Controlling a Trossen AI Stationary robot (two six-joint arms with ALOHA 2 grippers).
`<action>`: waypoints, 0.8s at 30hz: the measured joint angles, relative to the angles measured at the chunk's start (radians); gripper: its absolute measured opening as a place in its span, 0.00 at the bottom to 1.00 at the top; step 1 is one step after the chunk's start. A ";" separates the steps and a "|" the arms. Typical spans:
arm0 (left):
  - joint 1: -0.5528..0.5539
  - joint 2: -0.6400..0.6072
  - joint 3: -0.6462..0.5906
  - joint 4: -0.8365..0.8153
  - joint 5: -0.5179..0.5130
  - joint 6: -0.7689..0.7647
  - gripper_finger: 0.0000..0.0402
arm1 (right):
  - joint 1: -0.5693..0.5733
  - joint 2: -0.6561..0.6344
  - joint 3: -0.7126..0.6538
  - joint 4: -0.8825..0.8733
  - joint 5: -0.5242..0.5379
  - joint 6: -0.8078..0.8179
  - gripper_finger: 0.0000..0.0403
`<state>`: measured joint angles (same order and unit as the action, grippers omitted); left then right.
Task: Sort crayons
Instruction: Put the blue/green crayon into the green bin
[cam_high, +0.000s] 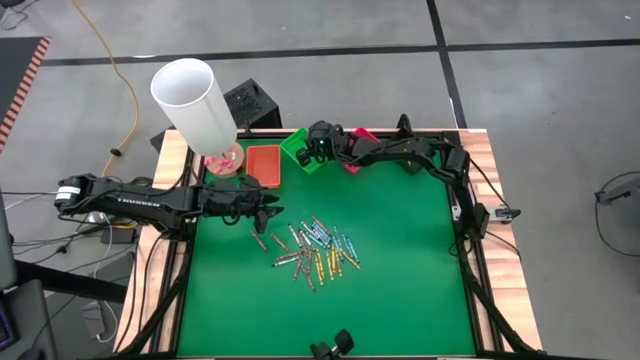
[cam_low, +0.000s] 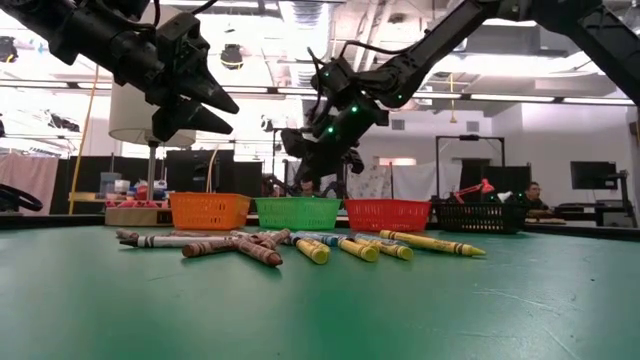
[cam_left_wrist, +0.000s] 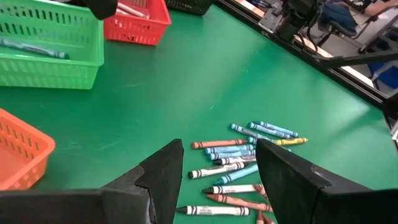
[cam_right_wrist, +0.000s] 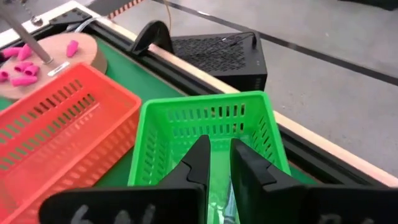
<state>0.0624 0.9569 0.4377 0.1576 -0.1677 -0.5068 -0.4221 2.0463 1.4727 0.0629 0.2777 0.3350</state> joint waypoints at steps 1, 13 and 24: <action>0.000 0.000 0.000 -0.004 0.007 0.000 0.48 | 0.004 -0.009 0.000 -0.017 -0.011 -0.012 0.15; 0.000 0.000 0.000 -0.033 0.032 0.000 0.48 | 0.118 -0.268 0.000 -0.547 -0.124 -0.053 0.15; -0.003 0.000 0.000 -0.035 0.030 -0.003 0.48 | 0.405 -0.327 -0.068 -0.894 -0.123 0.230 0.15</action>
<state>0.0593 0.9569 0.4381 0.1226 -0.1375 -0.5098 -0.0173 1.7195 1.4046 -0.8311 0.1547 0.5654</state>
